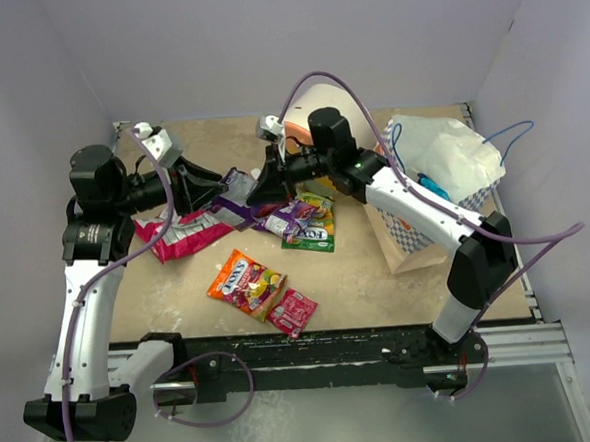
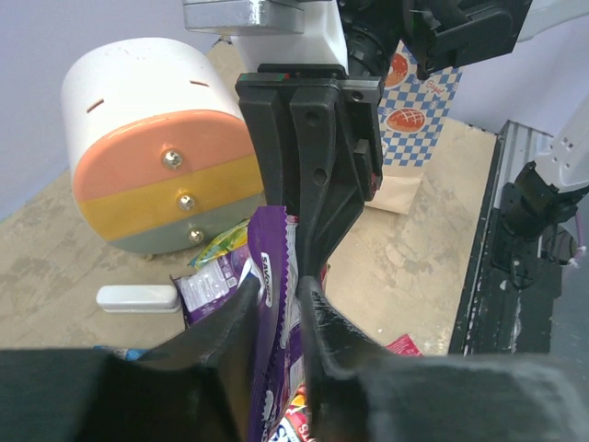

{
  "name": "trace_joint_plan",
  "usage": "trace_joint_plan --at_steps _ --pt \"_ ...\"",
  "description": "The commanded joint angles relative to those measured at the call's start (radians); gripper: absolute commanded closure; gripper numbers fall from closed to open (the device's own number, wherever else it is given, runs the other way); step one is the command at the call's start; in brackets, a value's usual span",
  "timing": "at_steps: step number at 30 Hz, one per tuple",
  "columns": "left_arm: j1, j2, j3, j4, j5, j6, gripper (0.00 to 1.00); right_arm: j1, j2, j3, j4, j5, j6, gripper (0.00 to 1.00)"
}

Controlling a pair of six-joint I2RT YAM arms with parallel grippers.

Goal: Place the snacks into the paper bag
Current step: Place the snack in the paper bag.

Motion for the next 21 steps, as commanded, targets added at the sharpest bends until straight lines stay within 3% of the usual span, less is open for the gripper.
trace_joint_plan --at_steps 1,4,7,15,18,21 --pt "0.024 -0.061 -0.021 0.071 0.019 0.001 0.56 0.002 -0.108 0.023 -0.014 0.015 -0.071 1.00" --pt "0.056 -0.100 -0.033 0.071 -0.003 0.011 0.28 -0.007 -0.152 0.045 -0.080 0.062 -0.114 1.00" --pt "0.081 -0.129 -0.029 0.048 -0.027 0.021 0.13 -0.060 -0.204 0.065 -0.110 0.084 -0.109 1.00" --pt "0.101 -0.147 -0.003 -0.030 -0.115 0.097 0.05 -0.372 -0.445 0.023 -0.020 0.041 0.074 1.00" --pt "0.102 -0.146 0.002 -0.035 -0.121 0.106 0.04 -0.465 -0.545 0.041 -0.092 0.121 0.038 1.00" --pt "0.101 -0.146 0.002 -0.037 -0.125 0.113 0.04 -0.520 -0.619 0.097 -0.227 0.318 -0.047 1.00"
